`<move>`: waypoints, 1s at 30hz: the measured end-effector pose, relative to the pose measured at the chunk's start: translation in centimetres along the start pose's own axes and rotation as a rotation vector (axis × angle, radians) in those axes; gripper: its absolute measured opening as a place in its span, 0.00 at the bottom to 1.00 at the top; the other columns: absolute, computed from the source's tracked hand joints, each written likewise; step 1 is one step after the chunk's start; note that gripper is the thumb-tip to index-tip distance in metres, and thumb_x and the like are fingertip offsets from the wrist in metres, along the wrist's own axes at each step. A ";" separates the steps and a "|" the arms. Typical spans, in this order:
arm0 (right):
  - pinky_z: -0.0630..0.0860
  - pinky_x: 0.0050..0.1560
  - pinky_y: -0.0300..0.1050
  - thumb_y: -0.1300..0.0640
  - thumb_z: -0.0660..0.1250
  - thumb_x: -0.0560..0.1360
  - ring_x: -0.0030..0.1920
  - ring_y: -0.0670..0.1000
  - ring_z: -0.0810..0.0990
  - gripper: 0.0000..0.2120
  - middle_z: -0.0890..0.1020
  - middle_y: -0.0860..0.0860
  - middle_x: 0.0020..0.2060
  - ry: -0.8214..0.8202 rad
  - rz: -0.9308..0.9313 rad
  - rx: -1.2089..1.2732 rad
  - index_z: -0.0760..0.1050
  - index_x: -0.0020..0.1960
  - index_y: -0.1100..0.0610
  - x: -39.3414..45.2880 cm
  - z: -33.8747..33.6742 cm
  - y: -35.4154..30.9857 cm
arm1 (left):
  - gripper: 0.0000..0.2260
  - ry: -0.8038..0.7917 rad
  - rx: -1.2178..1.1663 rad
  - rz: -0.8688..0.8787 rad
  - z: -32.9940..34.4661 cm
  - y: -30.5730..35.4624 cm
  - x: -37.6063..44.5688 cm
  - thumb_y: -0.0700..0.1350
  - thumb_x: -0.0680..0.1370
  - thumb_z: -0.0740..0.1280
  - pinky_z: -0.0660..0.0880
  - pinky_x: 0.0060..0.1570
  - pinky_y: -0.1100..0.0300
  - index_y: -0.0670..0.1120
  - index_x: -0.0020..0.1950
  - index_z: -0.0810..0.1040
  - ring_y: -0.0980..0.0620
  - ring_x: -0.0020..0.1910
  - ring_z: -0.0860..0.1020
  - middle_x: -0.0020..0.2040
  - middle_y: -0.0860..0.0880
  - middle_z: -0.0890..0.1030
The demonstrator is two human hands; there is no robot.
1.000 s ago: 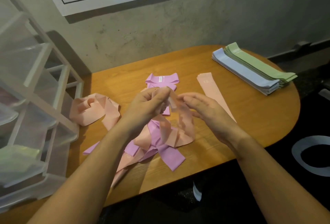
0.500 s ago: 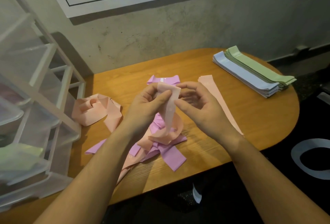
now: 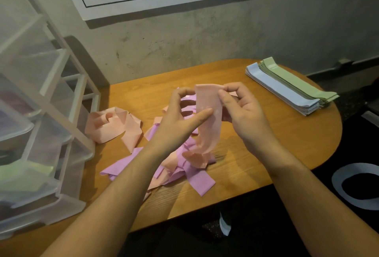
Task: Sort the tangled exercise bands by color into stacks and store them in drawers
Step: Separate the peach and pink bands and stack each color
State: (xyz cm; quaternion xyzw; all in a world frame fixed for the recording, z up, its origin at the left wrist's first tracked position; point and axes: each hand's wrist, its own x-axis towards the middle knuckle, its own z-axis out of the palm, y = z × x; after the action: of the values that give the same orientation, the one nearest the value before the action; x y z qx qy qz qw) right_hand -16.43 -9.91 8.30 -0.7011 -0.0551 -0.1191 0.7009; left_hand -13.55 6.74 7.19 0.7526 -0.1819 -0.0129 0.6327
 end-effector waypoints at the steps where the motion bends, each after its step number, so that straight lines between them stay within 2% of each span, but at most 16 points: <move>1: 0.82 0.42 0.50 0.57 0.61 0.83 0.45 0.53 0.84 0.05 0.83 0.54 0.45 -0.002 0.021 0.033 0.75 0.56 0.54 0.2 0.0 -0.3 | 0.21 -0.047 -0.021 -0.017 0.1 0.1 0.0 0.52 0.74 0.75 0.80 0.56 0.54 0.53 0.64 0.73 0.55 0.61 0.79 0.62 0.52 0.78; 3: 0.80 0.38 0.47 0.56 0.61 0.83 0.43 0.54 0.83 0.04 0.82 0.57 0.43 -0.026 0.055 0.081 0.75 0.54 0.55 0.6 -0.1 -0.8 | 0.19 -0.101 -0.049 -0.034 0.5 0.3 0.1 0.47 0.77 0.74 0.80 0.57 0.47 0.47 0.66 0.75 0.50 0.59 0.81 0.60 0.49 0.82; 5: 0.79 0.37 0.45 0.56 0.61 0.83 0.43 0.52 0.82 0.05 0.82 0.54 0.43 -0.054 0.065 0.073 0.74 0.54 0.56 1.0 -0.3 -1.1 | 0.20 -0.098 -0.055 -0.020 0.8 0.3 0.2 0.49 0.75 0.75 0.79 0.58 0.42 0.44 0.64 0.76 0.46 0.58 0.82 0.57 0.45 0.83; 7: 0.78 0.39 0.43 0.57 0.62 0.83 0.43 0.49 0.80 0.05 0.82 0.51 0.41 -0.043 0.062 0.085 0.75 0.53 0.55 1.3 -0.5 -1.3 | 0.18 -0.076 -0.062 -0.022 0.9 0.5 0.3 0.47 0.74 0.76 0.80 0.55 0.45 0.41 0.60 0.77 0.47 0.54 0.83 0.54 0.43 0.84; 10: 0.77 0.40 0.41 0.56 0.63 0.83 0.41 0.46 0.78 0.05 0.81 0.48 0.40 0.010 0.074 0.104 0.77 0.50 0.53 1.7 -0.8 -1.4 | 0.09 -0.045 -0.080 -0.040 1.2 0.5 0.3 0.39 0.76 0.74 0.79 0.46 0.53 0.39 0.53 0.79 0.52 0.44 0.81 0.46 0.43 0.83; 16: 0.78 0.41 0.44 0.54 0.64 0.81 0.44 0.48 0.80 0.04 0.81 0.52 0.45 0.046 0.147 0.140 0.77 0.51 0.52 1.8 -1.1 -0.4 | 0.09 0.088 -0.125 -0.076 2.6 0.1 0.5 0.42 0.79 0.71 0.78 0.43 0.60 0.43 0.59 0.80 0.56 0.45 0.83 0.47 0.50 0.86; 20: 0.78 0.44 0.41 0.49 0.65 0.80 0.44 0.45 0.80 0.09 0.82 0.47 0.42 -0.020 0.150 0.136 0.77 0.54 0.53 1.2 -1.5 0.5 | 0.11 0.067 -0.210 -0.131 2.8 -0.1 0.6 0.43 0.82 0.67 0.80 0.56 0.49 0.44 0.64 0.77 0.49 0.56 0.83 0.55 0.46 0.85; 23: 0.77 0.47 0.44 0.53 0.68 0.78 0.45 0.46 0.78 0.04 0.80 0.47 0.42 0.025 0.065 0.076 0.78 0.52 0.51 1.2 -1.5 1.3 | 0.16 0.036 -0.201 -0.149 3.2 -0.1 1.0 0.49 0.80 0.67 0.78 0.59 0.43 0.44 0.65 0.76 0.45 0.59 0.82 0.58 0.45 0.84; 24: 0.77 0.49 0.46 0.55 0.68 0.78 0.46 0.47 0.79 0.04 0.81 0.47 0.43 0.044 0.034 0.049 0.78 0.53 0.50 1.3 -1.6 1.5 | 0.16 0.029 -0.197 -0.149 3.4 -0.1 1.1 0.49 0.79 0.67 0.80 0.57 0.44 0.45 0.65 0.76 0.45 0.58 0.82 0.58 0.45 0.84; 26: 0.80 0.54 0.50 0.58 0.68 0.80 0.50 0.50 0.82 0.07 0.84 0.48 0.48 0.079 0.019 0.010 0.80 0.57 0.53 1.3 -1.6 1.5 | 0.14 0.040 -0.235 -0.150 3.8 0.1 1.4 0.47 0.80 0.66 0.81 0.48 0.55 0.47 0.65 0.74 0.49 0.55 0.83 0.58 0.46 0.84; 27: 0.80 0.57 0.50 0.59 0.67 0.80 0.53 0.50 0.83 0.09 0.85 0.48 0.50 0.093 0.022 -0.005 0.81 0.59 0.54 1.3 -1.6 1.3 | 0.13 0.040 -0.253 -0.145 4.0 0.1 1.6 0.46 0.80 0.66 0.79 0.46 0.59 0.48 0.65 0.74 0.52 0.54 0.82 0.58 0.47 0.83; 30: 0.78 0.63 0.50 0.57 0.65 0.82 0.57 0.42 0.81 0.12 0.85 0.39 0.52 0.100 0.025 -0.062 0.80 0.61 0.47 1.3 -1.8 1.0 | 0.09 0.013 -0.227 -0.134 4.8 0.4 2.0 0.41 0.83 0.64 0.76 0.46 0.67 0.52 0.61 0.73 0.64 0.50 0.80 0.54 0.53 0.82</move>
State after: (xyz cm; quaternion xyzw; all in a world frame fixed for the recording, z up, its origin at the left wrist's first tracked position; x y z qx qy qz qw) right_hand -15.06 -11.79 7.61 -0.7164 -0.0073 -0.1468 0.6820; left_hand -13.00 1.56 7.00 0.6866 -0.1243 -0.0708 0.7128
